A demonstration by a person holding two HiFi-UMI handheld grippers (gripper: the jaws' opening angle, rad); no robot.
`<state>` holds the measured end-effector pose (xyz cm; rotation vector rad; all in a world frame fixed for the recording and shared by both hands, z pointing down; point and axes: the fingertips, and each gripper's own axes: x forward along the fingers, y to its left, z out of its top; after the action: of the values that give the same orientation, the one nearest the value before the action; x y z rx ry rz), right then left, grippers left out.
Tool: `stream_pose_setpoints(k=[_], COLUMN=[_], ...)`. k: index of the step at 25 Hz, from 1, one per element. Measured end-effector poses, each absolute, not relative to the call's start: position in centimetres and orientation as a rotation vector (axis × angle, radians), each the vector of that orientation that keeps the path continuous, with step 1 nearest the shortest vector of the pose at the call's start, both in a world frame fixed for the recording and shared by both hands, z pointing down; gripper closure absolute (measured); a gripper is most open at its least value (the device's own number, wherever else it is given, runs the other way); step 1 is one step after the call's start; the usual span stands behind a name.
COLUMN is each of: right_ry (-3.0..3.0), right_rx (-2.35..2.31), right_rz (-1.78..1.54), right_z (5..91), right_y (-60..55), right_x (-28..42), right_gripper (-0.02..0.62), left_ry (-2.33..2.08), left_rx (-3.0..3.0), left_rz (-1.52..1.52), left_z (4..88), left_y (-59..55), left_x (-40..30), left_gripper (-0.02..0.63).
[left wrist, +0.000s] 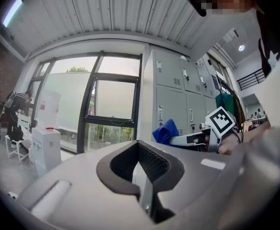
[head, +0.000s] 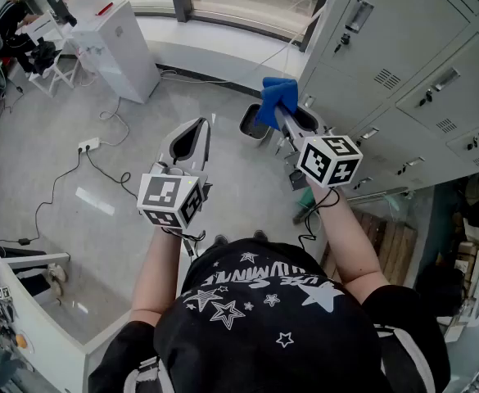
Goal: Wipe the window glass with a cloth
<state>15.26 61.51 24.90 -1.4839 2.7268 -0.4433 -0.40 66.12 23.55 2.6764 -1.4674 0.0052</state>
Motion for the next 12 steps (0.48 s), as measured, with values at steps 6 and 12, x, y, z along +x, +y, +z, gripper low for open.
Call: stream_pose_setpoints(k=[6, 12], right_ry=[2.738, 2.765], right_rx=[-1.469, -1.451], right_rz=[-0.446, -0.461], right_z=[25.2, 25.8], right_y=[61.8, 62.9], right_x=[15.3, 14.6], right_gripper=[0.522, 0.522], left_ry=[-1.473, -1.436], left_rx=[2.684, 2.653], left_rz=[-0.011, -0.008], left_z=[23.3, 23.9], left_y=[65.4, 65.8], left_x=[0.5, 1.1], left_gripper=[0.598, 0.598])
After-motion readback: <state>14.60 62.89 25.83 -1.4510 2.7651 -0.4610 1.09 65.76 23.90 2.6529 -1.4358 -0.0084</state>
